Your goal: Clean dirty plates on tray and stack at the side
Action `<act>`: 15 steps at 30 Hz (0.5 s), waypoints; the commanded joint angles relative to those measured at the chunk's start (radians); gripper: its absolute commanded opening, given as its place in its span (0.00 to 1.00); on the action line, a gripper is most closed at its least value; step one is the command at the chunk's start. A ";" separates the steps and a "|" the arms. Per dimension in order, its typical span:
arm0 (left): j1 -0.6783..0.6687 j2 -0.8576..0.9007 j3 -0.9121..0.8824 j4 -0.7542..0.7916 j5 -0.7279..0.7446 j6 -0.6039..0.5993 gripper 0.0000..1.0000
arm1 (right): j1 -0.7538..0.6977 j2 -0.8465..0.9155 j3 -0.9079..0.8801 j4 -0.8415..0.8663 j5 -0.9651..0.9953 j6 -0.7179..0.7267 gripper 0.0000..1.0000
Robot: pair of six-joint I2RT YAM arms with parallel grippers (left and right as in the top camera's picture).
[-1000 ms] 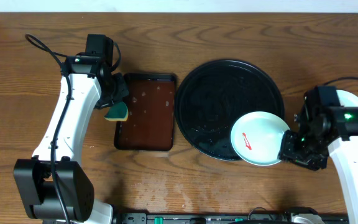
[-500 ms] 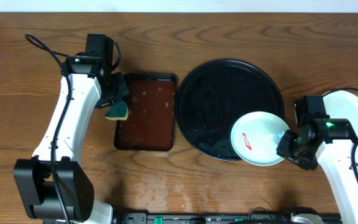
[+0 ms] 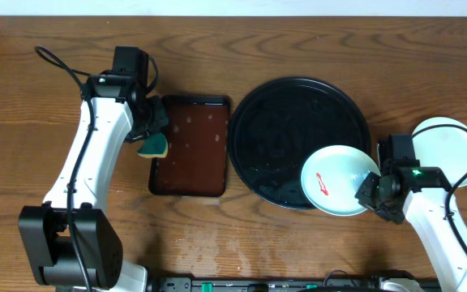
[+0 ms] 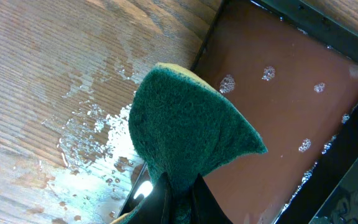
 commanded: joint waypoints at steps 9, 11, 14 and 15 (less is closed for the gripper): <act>0.002 0.004 -0.013 0.013 -0.009 0.010 0.08 | 0.000 0.006 -0.019 0.026 -0.009 0.015 0.01; 0.002 0.004 -0.013 0.014 -0.009 0.010 0.08 | 0.000 0.006 0.012 0.030 -0.017 0.004 0.01; 0.002 0.004 -0.013 0.015 -0.009 0.010 0.08 | 0.000 0.006 0.072 0.032 -0.032 -0.043 0.01; 0.002 0.004 -0.013 0.017 -0.009 0.010 0.08 | 0.000 0.006 0.109 0.032 -0.031 -0.048 0.01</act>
